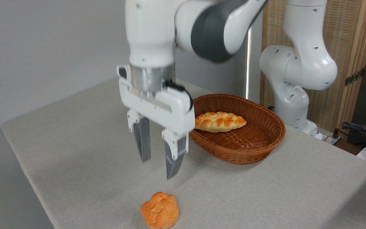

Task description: Put bread into the basket

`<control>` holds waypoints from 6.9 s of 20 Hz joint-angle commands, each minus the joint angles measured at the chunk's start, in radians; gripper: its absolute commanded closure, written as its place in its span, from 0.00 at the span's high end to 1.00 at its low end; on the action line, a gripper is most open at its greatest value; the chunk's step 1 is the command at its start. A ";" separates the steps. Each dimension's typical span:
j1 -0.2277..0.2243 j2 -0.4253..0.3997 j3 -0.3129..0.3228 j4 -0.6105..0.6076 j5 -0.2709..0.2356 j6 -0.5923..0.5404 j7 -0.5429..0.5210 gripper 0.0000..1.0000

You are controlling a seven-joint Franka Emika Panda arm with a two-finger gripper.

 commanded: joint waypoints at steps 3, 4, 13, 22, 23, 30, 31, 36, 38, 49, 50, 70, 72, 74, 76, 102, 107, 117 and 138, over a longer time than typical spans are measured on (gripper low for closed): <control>-0.012 0.030 0.007 -0.043 0.033 0.148 0.032 1.00; -0.010 0.030 0.007 -0.043 0.060 0.159 0.062 1.00; -0.004 0.173 0.016 -0.044 0.086 0.254 0.085 1.00; -0.004 0.183 0.019 -0.041 0.086 0.261 0.085 0.42; -0.004 0.185 0.019 -0.041 0.086 0.259 0.084 0.28; -0.003 0.190 0.027 -0.041 0.086 0.256 0.078 0.16; -0.003 0.190 0.038 -0.040 0.085 0.254 0.079 0.16; -0.004 0.185 0.038 0.002 0.059 0.221 0.063 0.00; -0.004 0.185 0.035 0.011 0.051 0.205 0.061 0.00; -0.016 0.128 0.006 0.200 0.067 -0.075 0.061 0.00; -0.018 0.098 -0.013 0.206 0.068 -0.119 0.064 0.00; -0.168 -0.344 0.055 -0.202 0.080 -0.574 0.429 0.00; -0.168 -0.347 0.055 -0.228 0.082 -0.574 0.431 0.00; -0.170 -0.346 0.055 -0.237 0.096 -0.574 0.431 0.00; -0.173 -0.343 0.055 -0.256 0.096 -0.572 0.429 0.11; -0.191 -0.265 0.142 -0.055 -0.240 -0.465 0.396 1.00; -0.184 -0.072 0.144 0.273 -0.237 -0.470 0.216 1.00; -0.179 0.041 0.142 0.436 -0.092 -0.480 0.072 1.00; -0.058 0.039 0.015 0.435 0.013 -0.551 0.038 1.00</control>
